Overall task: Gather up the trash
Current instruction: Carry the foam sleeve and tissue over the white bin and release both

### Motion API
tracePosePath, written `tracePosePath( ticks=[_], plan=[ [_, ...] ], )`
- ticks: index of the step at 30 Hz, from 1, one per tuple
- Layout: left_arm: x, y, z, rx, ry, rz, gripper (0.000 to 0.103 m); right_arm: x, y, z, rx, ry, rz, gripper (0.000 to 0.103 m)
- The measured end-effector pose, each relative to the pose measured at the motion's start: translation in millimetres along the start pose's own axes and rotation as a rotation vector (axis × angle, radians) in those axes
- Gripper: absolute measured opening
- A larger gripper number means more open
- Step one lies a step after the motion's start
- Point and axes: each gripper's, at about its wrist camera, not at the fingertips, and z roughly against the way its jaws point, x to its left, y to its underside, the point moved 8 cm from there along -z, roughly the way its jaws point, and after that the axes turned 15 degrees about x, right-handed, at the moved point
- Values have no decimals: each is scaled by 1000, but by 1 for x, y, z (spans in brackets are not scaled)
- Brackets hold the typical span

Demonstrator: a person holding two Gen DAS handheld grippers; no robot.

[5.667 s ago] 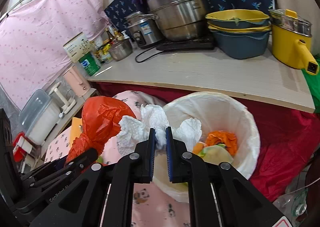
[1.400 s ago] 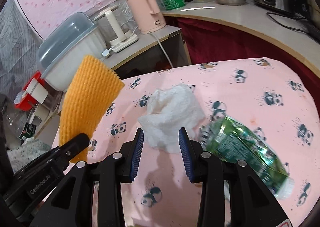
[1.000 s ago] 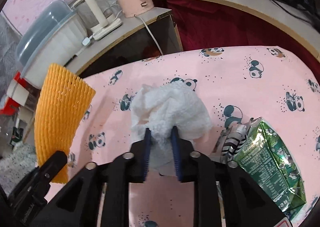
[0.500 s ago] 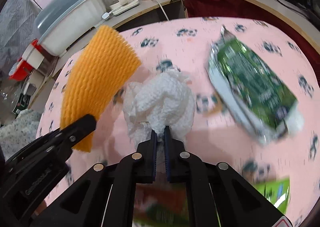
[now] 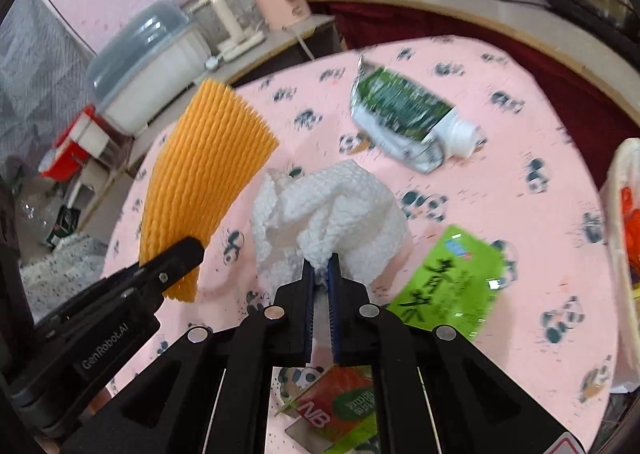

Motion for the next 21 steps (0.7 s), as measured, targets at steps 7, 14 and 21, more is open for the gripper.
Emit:
tracePosePath(
  ticks=[7, 14, 21],
  plan=[
    [-39, 6, 25, -43, 3, -57, 21, -33, 4, 59, -112, 20, -41, 6],
    [-96, 21, 34, -51, 21, -152, 21, -82, 18, 105, -199, 42, -114, 6],
    [-167, 38, 29, -38, 43, -279, 21, -150, 40, 151, -282, 89, -216, 6]
  ],
)
